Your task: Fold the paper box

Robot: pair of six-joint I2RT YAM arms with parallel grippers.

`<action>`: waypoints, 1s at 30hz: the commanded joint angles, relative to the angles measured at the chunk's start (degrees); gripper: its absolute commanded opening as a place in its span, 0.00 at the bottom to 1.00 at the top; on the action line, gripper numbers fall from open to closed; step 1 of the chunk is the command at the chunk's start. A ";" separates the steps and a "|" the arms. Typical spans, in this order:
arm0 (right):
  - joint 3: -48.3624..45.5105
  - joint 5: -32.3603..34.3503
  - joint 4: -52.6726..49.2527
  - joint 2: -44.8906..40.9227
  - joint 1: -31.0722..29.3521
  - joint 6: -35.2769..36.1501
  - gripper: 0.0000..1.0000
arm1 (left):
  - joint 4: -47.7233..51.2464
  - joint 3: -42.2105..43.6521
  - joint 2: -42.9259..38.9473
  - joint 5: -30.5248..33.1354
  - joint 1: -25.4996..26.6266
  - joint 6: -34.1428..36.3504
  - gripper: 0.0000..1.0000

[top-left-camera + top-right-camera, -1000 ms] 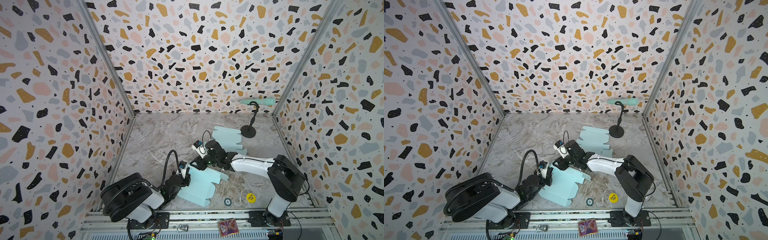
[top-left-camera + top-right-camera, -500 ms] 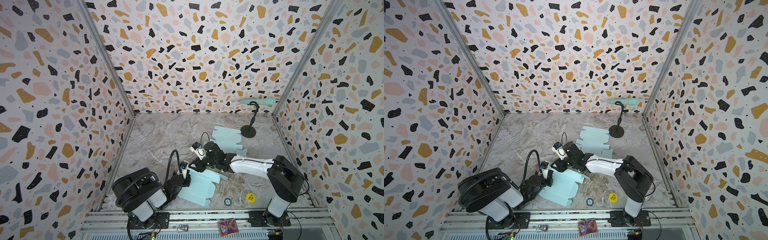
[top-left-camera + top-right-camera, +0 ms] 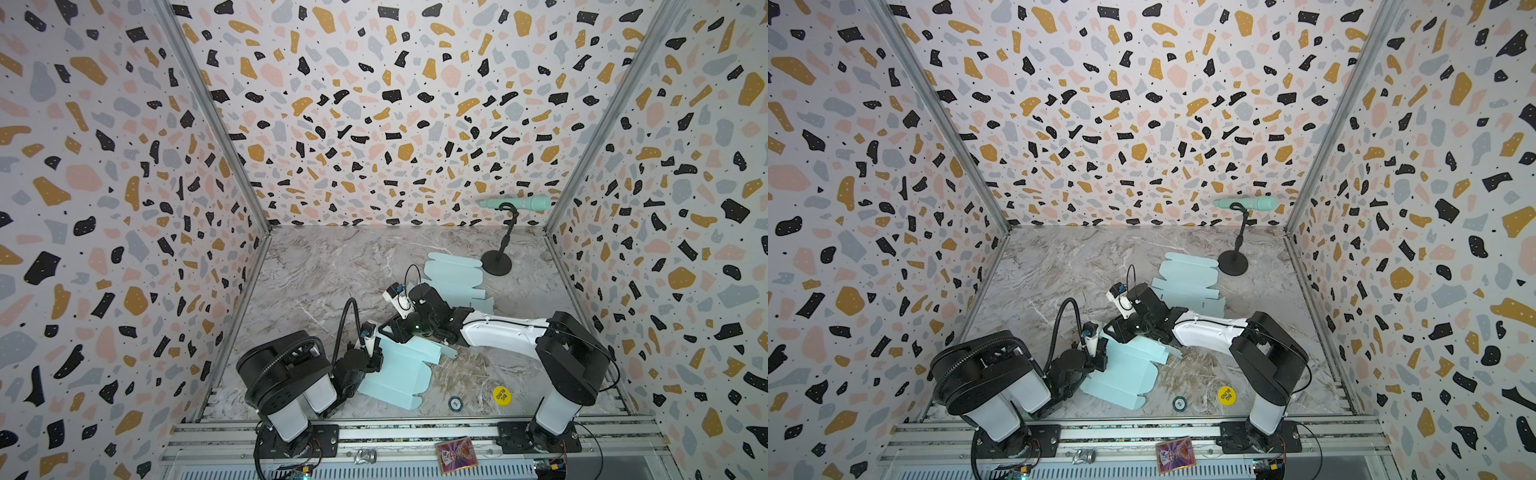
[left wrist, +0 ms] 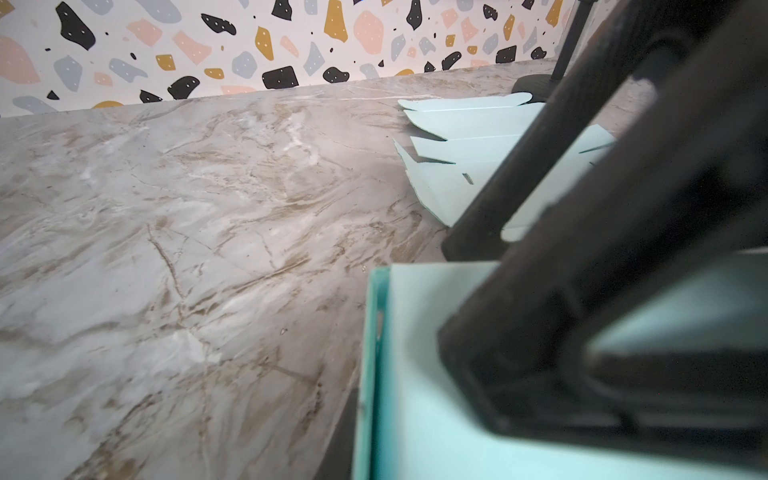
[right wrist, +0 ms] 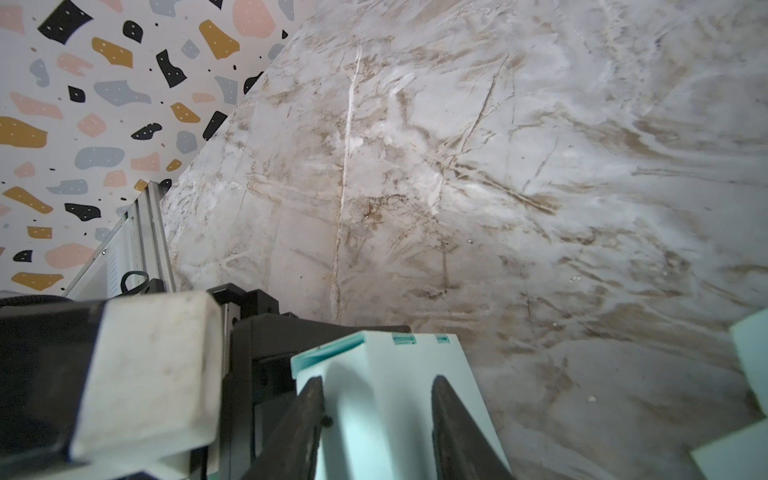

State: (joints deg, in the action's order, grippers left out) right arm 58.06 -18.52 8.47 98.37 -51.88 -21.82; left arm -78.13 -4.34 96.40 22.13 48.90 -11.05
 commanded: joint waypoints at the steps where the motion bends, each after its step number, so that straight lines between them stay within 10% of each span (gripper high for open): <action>1: -3.09 3.92 -7.73 -0.28 -0.31 -0.04 0.43 | -3.17 -0.46 -0.25 -1.27 0.31 -0.38 0.19; 18: -2.18 4.47 -7.82 -3.34 -0.11 0.07 0.43 | 3.79 -1.25 -8.35 -1.01 0.31 -1.02 0.06; 30: -0.30 28.66 -25.27 -31.79 -4.07 3.47 0.34 | 34.60 -7.12 -29.71 6.65 0.28 -13.71 0.02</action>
State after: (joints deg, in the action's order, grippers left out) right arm 56.38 -0.10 -7.33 72.64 -54.87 -19.77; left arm -54.04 -7.99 71.02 24.67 49.04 -18.87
